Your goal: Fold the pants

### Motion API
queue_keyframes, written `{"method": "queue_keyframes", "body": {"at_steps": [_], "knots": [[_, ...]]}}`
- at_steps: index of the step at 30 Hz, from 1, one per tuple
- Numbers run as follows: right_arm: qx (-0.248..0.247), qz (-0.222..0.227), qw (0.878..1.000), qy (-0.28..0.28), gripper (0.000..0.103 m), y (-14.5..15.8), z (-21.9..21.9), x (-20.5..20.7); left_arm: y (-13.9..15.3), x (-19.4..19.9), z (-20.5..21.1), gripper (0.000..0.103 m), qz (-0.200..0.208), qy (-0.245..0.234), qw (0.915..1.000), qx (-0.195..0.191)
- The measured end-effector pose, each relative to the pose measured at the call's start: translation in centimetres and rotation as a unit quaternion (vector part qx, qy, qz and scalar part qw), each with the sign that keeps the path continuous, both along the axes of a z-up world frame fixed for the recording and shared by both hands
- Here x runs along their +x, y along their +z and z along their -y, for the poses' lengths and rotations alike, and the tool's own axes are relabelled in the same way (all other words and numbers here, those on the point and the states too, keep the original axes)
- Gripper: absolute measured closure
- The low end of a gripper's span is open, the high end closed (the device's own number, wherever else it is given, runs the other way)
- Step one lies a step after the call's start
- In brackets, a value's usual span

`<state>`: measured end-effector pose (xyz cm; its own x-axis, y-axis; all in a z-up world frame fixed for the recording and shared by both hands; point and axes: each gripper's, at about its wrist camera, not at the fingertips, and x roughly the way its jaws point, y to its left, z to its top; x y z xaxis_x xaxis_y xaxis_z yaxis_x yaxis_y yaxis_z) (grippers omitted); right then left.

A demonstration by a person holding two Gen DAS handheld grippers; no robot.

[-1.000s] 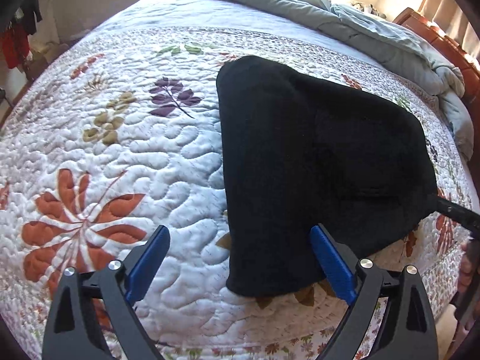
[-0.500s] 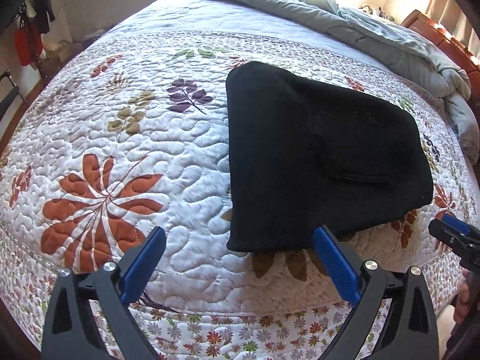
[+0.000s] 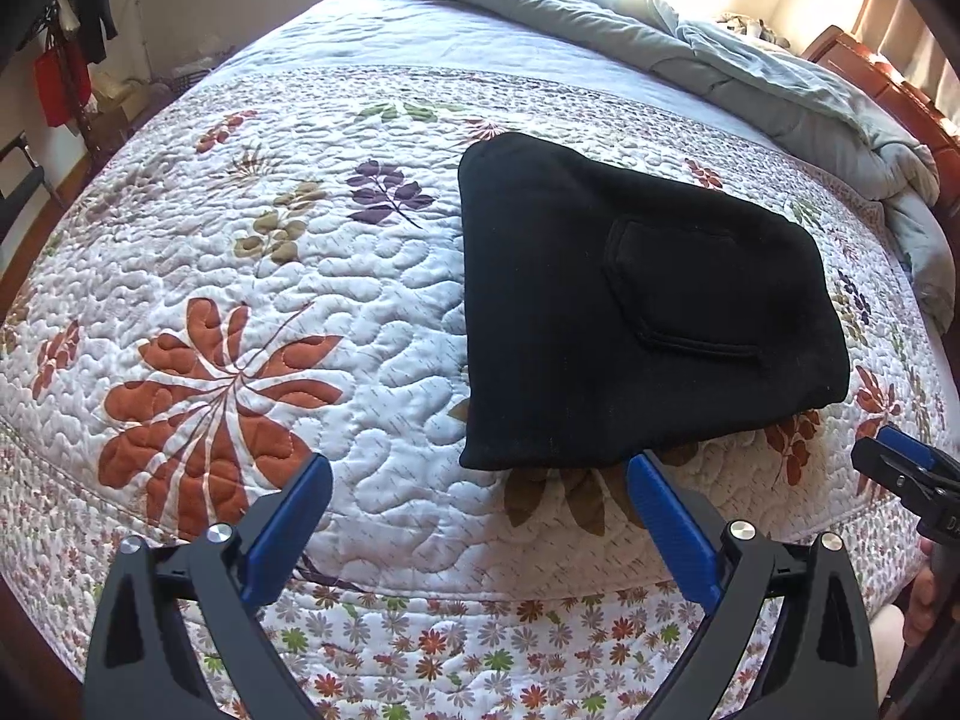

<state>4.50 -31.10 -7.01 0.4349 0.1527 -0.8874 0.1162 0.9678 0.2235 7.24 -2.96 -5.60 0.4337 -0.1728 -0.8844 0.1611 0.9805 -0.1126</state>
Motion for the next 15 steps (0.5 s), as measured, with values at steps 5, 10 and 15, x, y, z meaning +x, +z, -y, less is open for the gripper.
{"method": "queue_keyframes", "body": {"at_steps": [5, 10, 15], "knots": [[0.003, -0.001, 1.000, 0.004, 0.009, 0.06, -0.40, -0.05, 0.26, -0.47, 0.19, 0.004, 0.000, -0.008, 1.0000, 0.004], [0.002, -0.002, 1.000, 0.007, 0.008, 0.03, -0.73, 0.07, 0.22, -0.57, 0.35, 0.004, 0.000, -0.013, 0.9998, 0.012], [0.003, -0.012, 1.000, 0.006, 0.008, -0.63, -0.78, 0.37, 0.19, -0.51, 0.27, 0.004, 0.002, -0.013, 0.9999, 0.009]]}}
